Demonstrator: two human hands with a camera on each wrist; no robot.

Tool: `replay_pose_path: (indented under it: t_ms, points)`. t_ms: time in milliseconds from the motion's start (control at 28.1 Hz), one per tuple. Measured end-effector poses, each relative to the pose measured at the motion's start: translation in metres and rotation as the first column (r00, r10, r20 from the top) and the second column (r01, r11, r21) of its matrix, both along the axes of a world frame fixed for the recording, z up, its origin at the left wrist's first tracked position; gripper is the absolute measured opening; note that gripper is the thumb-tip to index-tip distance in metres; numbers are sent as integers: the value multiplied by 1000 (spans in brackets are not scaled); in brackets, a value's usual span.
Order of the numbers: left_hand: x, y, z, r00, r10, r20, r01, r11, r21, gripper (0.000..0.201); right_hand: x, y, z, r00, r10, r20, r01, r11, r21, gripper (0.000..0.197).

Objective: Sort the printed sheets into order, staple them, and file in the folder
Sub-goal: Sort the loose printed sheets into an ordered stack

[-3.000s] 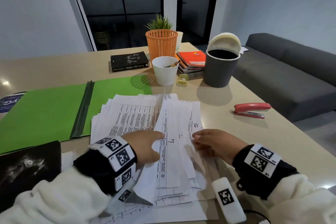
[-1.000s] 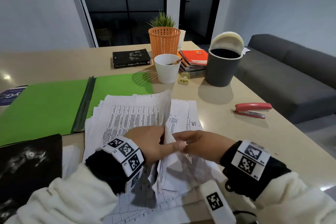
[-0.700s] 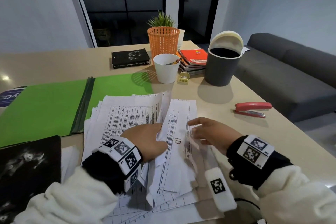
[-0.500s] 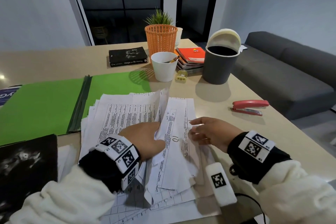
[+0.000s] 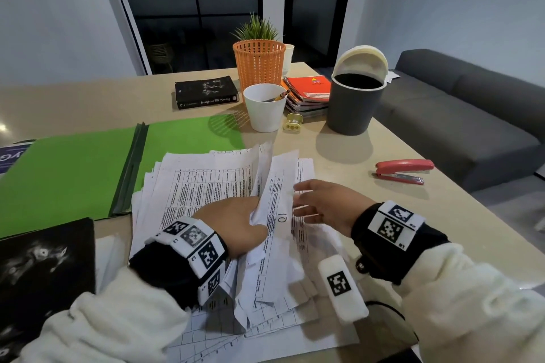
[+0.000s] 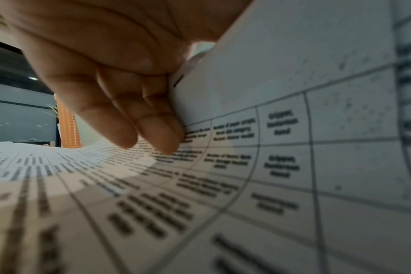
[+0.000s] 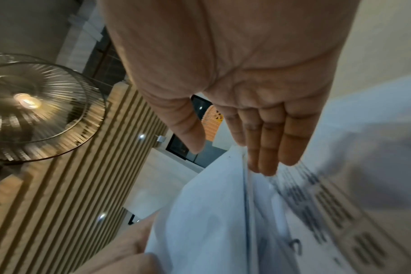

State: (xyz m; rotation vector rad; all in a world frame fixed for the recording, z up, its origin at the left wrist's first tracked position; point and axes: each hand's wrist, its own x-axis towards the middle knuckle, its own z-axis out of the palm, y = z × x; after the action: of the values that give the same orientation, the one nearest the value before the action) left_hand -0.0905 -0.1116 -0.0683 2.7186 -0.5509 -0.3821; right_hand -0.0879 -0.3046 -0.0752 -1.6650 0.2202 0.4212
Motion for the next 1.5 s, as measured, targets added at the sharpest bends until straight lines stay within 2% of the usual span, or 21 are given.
replay_pose_path:
  t_ms: [143, 285, 570, 677, 748, 855, 998, 1140, 1211, 1318, 1354, 1496]
  points:
    - [1, 1, -1, 1000, 1, -15, -2, 1000, -21, 42, 2, 8, 12, 999, -9, 35, 5, 994, 109, 27]
    - [-1, -1, 3, 1000, -5, -18, 5, 1000, -25, 28, 1, 19, 13, 999, 53, 0, -52, 977, 205, 21]
    - [-1, -1, 3, 1000, 6, 9, -6, 1000, 8, 45, 2, 20, 9, 997, 76, 5, -76, 990, 120, 15]
    - [0, 0, 2, 1000, 6, 0, -6, 1000, 13, 37, 0, 20, 7, 994, 108, -24, -106, 993, 59, 13]
    - [-1, 0, 4, 1000, 8, -14, -8, 1000, 10, 26, -3, 23, 6, 985, 154, -74, -156, 987, -25, 4]
    - [-3, -2, 7, 1000, 1, -3, 0, 1000, 8, 12, -7, 25, 3, 961, 238, -144, -263, 946, -190, 15]
    - [-4, -2, 9, 1000, 3, 16, -3, 1000, 14, 12, -10, 25, 5, 960, 204, -190, -235, 959, -158, 7]
    - [-3, -2, 8, 1000, 5, 30, -5, 1000, 3, 11, -12, 25, 8, 966, 214, -147, -240, 953, -185, 6]
    - [-2, 0, 7, 999, 26, 25, -25, 999, -25, 9, -14, 27, 12, 968, 221, -116, -234, 967, -105, 13]
    - [2, 6, 8, 998, 65, -20, -66, 993, -95, 25, -14, 30, 19, 974, 216, -65, -218, 975, -42, 18]
    - [3, 9, 8, 996, 84, -39, -88, 989, -121, 31, -14, 32, 21, 975, 217, -53, -220, 974, -53, 18]
    - [8, 16, 12, 991, 120, -67, -129, 978, -162, 26, -12, 36, 25, 962, 272, -36, -274, 946, -173, 29]
